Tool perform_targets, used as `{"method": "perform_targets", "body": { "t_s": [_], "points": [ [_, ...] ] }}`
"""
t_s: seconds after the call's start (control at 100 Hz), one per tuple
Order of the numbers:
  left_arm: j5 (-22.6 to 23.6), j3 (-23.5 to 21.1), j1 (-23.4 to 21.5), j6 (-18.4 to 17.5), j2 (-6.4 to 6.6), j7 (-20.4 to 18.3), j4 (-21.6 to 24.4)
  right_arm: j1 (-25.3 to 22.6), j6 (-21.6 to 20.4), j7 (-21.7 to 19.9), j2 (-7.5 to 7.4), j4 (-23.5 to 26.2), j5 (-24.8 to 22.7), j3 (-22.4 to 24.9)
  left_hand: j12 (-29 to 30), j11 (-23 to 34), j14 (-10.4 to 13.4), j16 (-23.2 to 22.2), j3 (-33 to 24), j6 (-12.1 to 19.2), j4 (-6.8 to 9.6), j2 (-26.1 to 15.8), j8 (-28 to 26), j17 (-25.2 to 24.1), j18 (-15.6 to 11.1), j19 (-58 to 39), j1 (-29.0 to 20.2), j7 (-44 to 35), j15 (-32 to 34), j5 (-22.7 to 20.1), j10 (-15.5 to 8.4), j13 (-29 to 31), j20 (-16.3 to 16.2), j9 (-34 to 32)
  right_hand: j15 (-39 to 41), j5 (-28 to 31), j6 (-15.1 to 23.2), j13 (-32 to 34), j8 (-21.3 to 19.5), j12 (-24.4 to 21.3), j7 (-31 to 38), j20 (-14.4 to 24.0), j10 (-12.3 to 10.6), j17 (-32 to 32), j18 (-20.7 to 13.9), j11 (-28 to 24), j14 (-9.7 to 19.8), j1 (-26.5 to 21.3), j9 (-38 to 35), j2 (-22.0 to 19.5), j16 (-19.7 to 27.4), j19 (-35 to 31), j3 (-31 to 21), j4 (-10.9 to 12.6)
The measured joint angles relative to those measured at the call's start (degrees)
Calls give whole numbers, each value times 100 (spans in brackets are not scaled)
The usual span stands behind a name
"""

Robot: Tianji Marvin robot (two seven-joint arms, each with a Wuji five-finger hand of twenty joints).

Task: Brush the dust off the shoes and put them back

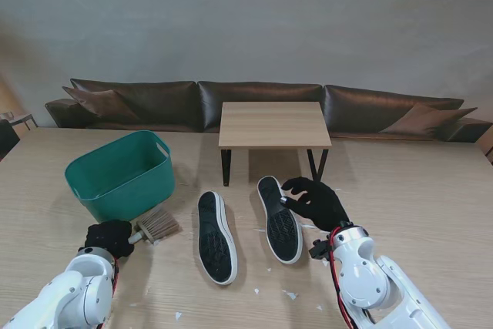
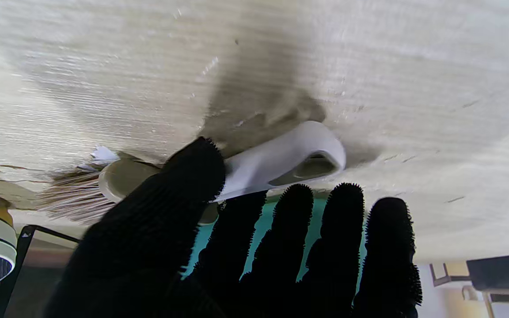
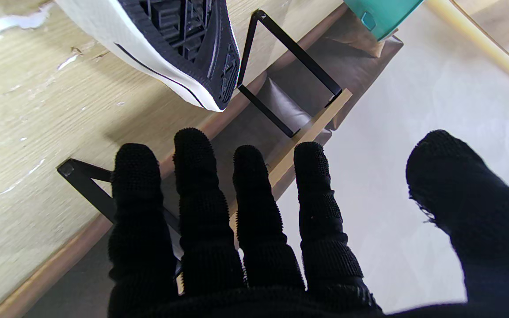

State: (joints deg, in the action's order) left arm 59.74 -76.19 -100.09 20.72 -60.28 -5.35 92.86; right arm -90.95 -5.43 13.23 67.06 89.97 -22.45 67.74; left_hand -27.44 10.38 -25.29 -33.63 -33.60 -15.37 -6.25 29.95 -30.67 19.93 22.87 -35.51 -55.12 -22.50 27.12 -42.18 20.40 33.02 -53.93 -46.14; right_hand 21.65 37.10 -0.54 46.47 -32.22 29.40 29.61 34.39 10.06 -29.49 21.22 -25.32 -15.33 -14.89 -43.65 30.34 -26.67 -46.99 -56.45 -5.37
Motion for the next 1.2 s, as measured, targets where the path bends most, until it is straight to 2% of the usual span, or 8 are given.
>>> {"method": "perform_targets", "body": {
  "t_s": [0.1,0.22,0.34,0.56,0.71,0.76,0.97,1.2],
  "points": [
    [272,88,128,-101,27,-19,-129,6,2,0,6,-10,31,-2,-284,281,114,-235,-4,1,0,121,-101,-232,-170,-2331,-47,-557,520,-54,-48,341,791,-262,3,0,-21,0,0,0,0,2,2,0,0,0,-6,0,0,-11,-22,0,0,0],
    [298,187,266,-181,55,-15,-251,15,6,4,11,-24,61,-4,-1225,567,295,-485,-267,-44,-35,273,-384,146,-298,-3517,-108,-1351,1157,-162,-105,935,1488,-626,43,1,-55,0,0,0,0,23,3,0,0,0,-14,0,-2,-67,-28,1,-11,0],
    [283,256,356,-250,62,46,-347,26,8,11,17,-40,79,-9,-2102,592,461,-568,-647,-58,-126,499,-503,728,-347,-3876,-95,-1700,1505,-226,-268,1516,1692,-1227,61,1,-103,91,1,0,0,107,4,0,2,0,-16,0,-3,-67,-29,2,-11,0],
    [306,283,412,-300,81,-85,-348,37,25,20,26,-60,128,-14,-2226,145,588,-539,-781,-315,-104,613,-564,1531,-323,-3944,-85,-2015,1412,-219,-259,2326,2044,-1687,75,1,-227,92,1,0,0,108,16,0,23,0,-54,-1,-4,-67,-30,3,-11,0],
    [170,255,423,-431,91,-72,-361,39,41,20,28,-63,138,-21,-2106,96,587,-630,-778,-503,-127,617,-657,1941,-174,-4230,-18,-2501,1430,-47,-67,2740,2047,-1806,114,1,-278,182,2,0,0,108,59,0,25,0,-56,-1,-4,-67,-32,3,-11,0],
    [115,232,412,-492,91,-46,-362,40,46,13,29,-65,146,-23,-2171,96,587,-803,-778,-549,-246,618,-782,2005,-168,-4421,-13,-2672,1561,23,-53,2777,2022,-1808,124,1,-286,182,3,0,0,108,59,0,26,0,-57,-1,-4,-67,-33,3,-11,0],
    [-155,135,271,-545,83,-45,-276,41,70,-6,29,-70,178,-27,-3897,1426,587,-1875,-560,-902,-127,98,-1540,1799,-150,-5371,42,-3271,2785,728,-138,2720,1289,-1825,136,1,-304,182,57,0,0,109,61,0,27,0,-59,-1,-4,-67,-41,3,-11,0],
    [-431,135,206,-436,59,-131,-180,41,101,-28,29,-73,191,-34,-5219,2599,589,-2176,231,-1093,-198,-603,-2305,1460,-31,-5744,-259,-3896,4383,1426,-117,2700,322,-1513,162,1,-357,182,60,0,0,109,70,0,29,0,-61,-4,-4,-145,-41,3,-12,0]
  ]
}}
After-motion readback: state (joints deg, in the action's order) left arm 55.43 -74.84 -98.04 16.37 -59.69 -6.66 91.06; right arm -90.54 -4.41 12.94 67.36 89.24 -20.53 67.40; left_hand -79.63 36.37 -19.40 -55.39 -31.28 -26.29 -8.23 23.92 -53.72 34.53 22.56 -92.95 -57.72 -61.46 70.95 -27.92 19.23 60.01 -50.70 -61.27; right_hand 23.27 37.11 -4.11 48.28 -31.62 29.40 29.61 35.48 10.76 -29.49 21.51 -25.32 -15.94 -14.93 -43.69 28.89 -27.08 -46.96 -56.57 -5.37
